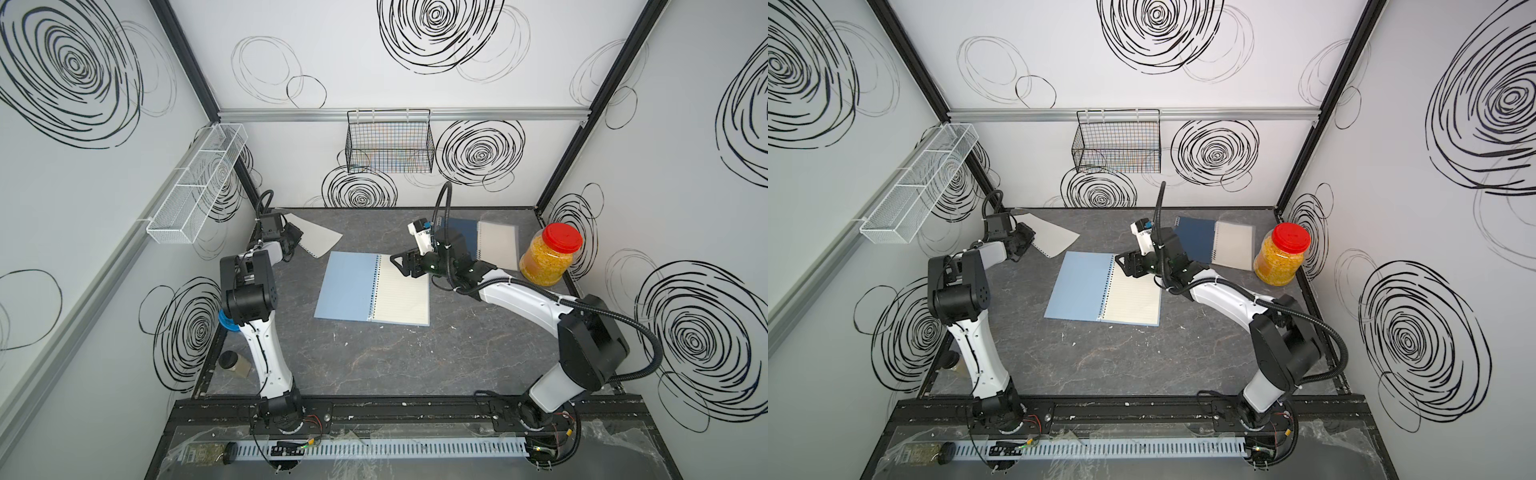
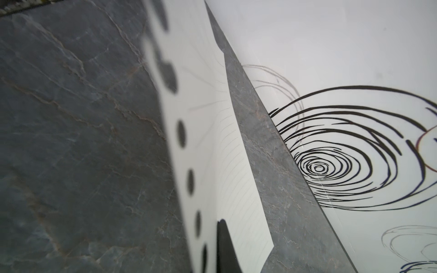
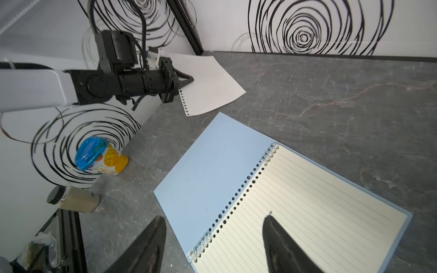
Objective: Tear off pages from different notebooks
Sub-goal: Place the paper at the corner of the board.
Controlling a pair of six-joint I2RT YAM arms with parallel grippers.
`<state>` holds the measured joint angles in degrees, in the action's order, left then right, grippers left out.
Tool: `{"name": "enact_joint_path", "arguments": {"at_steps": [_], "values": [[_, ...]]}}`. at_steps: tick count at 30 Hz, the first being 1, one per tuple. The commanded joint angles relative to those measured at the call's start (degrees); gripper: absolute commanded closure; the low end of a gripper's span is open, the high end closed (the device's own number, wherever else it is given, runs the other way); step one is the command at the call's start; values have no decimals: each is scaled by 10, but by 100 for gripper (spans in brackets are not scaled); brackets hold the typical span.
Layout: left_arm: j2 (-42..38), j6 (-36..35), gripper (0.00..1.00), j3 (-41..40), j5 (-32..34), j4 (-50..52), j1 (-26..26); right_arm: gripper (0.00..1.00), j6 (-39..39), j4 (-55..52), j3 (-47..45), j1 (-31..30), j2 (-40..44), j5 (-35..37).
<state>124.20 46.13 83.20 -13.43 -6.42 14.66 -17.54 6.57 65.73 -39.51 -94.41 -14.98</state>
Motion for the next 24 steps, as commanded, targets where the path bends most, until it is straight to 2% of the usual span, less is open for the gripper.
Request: {"name": "enact_joint_path", "arguments": {"at_steps": [1, 3, 5, 9, 13, 24], "values": [[11, -20, 94, 28, -2, 13, 5, 33, 34, -49, 40, -21, -31, 54], [15, -23, 91, 35, -1, 18, 4, 34, 39, -57, 53, -31, -54, 60], [16, -26, 83, 38, -1, 20, 3, 34, 42, -70, 70, -43, -78, 78], [14, -37, 72, 46, 12, 36, 0, 35, 43, -136, 126, -60, -133, 125], [12, -41, 70, 50, 17, 44, -1, 37, 36, -220, 197, -67, -191, 142], [2, -53, 56, 44, 30, 54, 0, 37, 29, -238, 222, -79, -247, 140]]}}
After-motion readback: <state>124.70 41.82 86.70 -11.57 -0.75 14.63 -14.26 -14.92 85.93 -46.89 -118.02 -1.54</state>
